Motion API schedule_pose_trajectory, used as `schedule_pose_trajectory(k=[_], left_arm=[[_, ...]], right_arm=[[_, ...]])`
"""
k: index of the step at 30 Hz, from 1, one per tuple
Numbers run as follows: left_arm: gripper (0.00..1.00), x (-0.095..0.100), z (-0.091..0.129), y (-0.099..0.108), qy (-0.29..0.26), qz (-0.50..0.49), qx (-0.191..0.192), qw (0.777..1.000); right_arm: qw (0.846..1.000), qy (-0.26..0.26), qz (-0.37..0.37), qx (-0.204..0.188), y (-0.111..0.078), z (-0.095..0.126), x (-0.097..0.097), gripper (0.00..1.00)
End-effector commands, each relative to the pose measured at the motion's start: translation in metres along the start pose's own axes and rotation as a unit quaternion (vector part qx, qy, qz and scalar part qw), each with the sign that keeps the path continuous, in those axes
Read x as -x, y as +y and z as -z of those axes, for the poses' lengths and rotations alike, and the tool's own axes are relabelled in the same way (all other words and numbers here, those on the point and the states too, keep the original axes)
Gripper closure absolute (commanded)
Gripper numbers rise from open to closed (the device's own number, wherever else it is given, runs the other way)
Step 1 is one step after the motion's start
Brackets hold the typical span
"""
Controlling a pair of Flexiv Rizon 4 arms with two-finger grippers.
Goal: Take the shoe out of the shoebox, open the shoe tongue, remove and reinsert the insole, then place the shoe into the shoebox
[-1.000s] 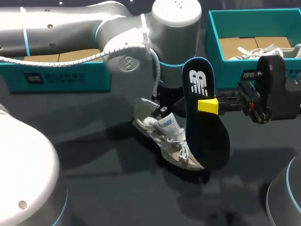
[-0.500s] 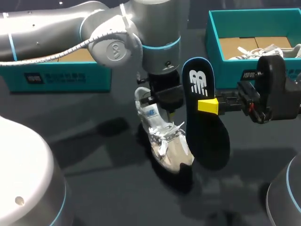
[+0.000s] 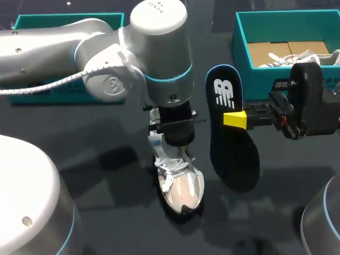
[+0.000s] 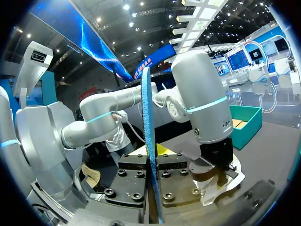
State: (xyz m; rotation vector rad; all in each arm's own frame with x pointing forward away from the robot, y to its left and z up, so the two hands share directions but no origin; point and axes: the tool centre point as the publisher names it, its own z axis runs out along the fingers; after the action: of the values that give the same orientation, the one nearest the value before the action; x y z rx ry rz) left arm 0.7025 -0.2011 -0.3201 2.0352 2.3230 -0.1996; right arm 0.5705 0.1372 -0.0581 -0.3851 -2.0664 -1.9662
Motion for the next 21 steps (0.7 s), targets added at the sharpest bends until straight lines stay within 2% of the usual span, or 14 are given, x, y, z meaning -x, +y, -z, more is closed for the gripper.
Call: schedule_pose_trajectory(k=[1,5,9,14,21], left_arm=[[1.00,0.005,-0.009,0.001,0.008,-0.001,0.002,1.000],[1.00,0.009,-0.019,0.003,0.017,-0.013,-0.001,1.000],[1.00,0.014,-0.029,0.015,0.019,-0.033,-0.020,0.999],[1.00,0.018,-0.034,0.019,0.022,-0.035,-0.022,0.999],[1.00,0.033,-0.053,0.027,0.043,-0.048,-0.031,0.997]], right_arm=[[1.000,-0.002,-0.001,0.000,-0.001,-0.001,-0.002,1.00],[1.000,-0.002,-0.001,0.000,-0.001,-0.001,-0.002,1.00],[1.000,-0.002,-0.001,0.000,-0.001,-0.001,-0.002,1.00],[1.000,-0.002,-0.001,0.000,-0.001,-0.001,-0.002,1.00],[1.000,-0.002,-0.001,0.000,-0.001,-0.001,-0.002,1.00]])
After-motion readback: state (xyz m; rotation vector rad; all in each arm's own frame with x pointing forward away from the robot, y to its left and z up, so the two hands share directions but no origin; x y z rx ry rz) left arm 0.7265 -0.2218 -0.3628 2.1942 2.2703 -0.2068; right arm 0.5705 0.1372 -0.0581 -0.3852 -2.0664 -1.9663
